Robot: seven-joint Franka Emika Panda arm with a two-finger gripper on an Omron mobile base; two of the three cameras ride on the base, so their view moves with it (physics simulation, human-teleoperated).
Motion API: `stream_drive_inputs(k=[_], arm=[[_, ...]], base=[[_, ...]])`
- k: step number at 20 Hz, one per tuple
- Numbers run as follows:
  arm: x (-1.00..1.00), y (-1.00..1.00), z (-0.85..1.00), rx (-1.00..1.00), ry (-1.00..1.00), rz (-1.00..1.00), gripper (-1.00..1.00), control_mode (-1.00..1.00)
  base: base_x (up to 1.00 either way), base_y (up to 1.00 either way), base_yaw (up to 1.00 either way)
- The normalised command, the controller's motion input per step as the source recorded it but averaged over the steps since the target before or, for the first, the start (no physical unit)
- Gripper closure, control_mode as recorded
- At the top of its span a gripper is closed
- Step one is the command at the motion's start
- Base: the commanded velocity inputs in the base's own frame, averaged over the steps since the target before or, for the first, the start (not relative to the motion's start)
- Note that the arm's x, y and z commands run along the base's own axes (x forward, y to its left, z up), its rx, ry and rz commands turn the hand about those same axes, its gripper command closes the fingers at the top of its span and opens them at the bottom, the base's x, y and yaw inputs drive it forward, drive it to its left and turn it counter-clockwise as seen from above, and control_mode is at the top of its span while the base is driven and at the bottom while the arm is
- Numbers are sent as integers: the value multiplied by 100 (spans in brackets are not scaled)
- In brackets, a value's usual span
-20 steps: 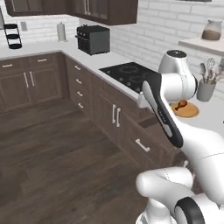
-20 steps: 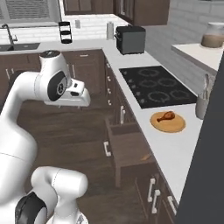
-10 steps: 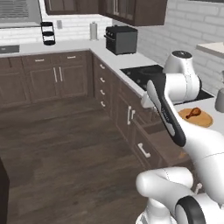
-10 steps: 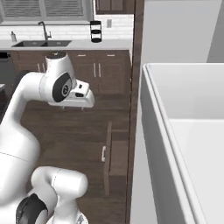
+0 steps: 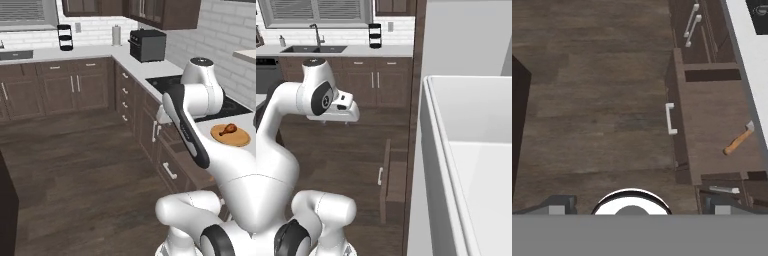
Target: Pick up the knife from the drawer and place it on the cutting board. Then place the meat from the plate to the cutting board.
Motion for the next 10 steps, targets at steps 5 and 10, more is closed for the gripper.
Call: stream_drive_inputs(k=[5,10], arm=[[0,0,0,0,0,0,-100,100],[0,0,0,0,0,0,-100,100]], base=[[0,-63,5],[0,-62,1]])
